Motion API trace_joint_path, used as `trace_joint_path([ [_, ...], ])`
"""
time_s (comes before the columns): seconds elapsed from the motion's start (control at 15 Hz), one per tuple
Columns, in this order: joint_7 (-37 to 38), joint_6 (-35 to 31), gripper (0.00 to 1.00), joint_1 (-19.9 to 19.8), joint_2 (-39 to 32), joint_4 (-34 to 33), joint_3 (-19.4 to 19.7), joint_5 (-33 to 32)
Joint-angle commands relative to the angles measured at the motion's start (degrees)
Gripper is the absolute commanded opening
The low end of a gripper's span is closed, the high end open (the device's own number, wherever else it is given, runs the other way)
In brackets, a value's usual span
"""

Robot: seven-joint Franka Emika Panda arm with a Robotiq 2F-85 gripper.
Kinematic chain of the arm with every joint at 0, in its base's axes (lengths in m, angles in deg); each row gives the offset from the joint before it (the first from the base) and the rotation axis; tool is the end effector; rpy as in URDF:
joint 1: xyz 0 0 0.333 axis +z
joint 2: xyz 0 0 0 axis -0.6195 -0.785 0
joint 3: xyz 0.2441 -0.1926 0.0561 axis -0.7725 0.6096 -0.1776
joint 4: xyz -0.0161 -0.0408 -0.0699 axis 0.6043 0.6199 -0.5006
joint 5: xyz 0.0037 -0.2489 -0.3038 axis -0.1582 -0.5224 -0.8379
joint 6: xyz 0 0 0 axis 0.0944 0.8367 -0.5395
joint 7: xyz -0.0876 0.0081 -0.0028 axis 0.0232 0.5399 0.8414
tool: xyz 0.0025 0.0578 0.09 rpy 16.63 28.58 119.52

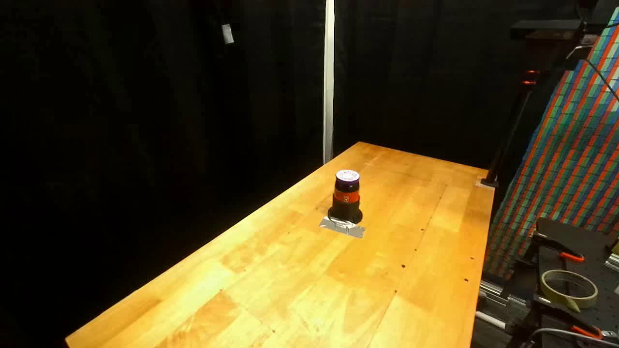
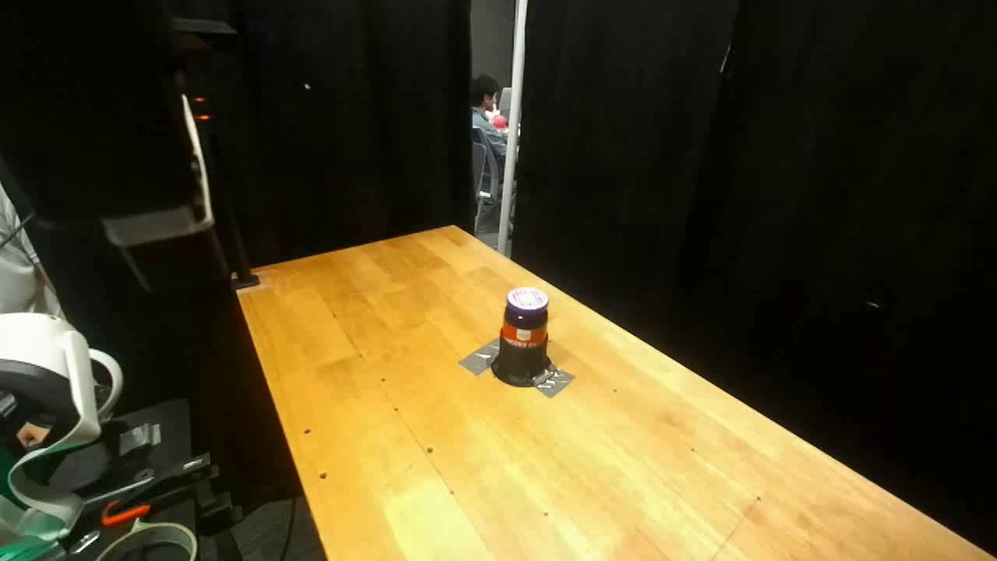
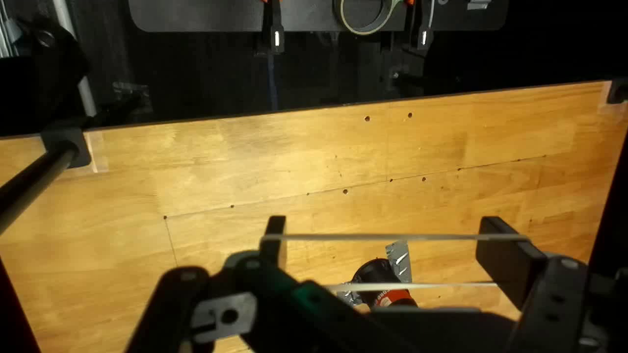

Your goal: Put the elastic around the bottle

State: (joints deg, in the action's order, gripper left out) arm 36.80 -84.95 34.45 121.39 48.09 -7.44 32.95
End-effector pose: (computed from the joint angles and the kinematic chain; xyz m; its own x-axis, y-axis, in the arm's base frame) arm 0.2915 -0.1771 0.5516 0.9987 0.0102 0.0502 0.0235 -0.9614 -0.2740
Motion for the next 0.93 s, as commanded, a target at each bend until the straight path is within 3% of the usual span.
trace_joint_path([
  [0.0, -0.8, 0.1, 1.00, -1.5, -0.5, -0.3, -1.0, 0.8],
  [0.47, -0.8, 0.1, 1.00, -1.5, -0.2, -0.7, -1.0, 0.7],
  [0.6, 0.9, -0.4, 1.00, -1.4, 2.4, -0.3, -3.8, 1.0],
  [0.87, 7.5, -5.2, 1.00, -0.3, 4.4, 0.3, -14.1, -1.4],
])
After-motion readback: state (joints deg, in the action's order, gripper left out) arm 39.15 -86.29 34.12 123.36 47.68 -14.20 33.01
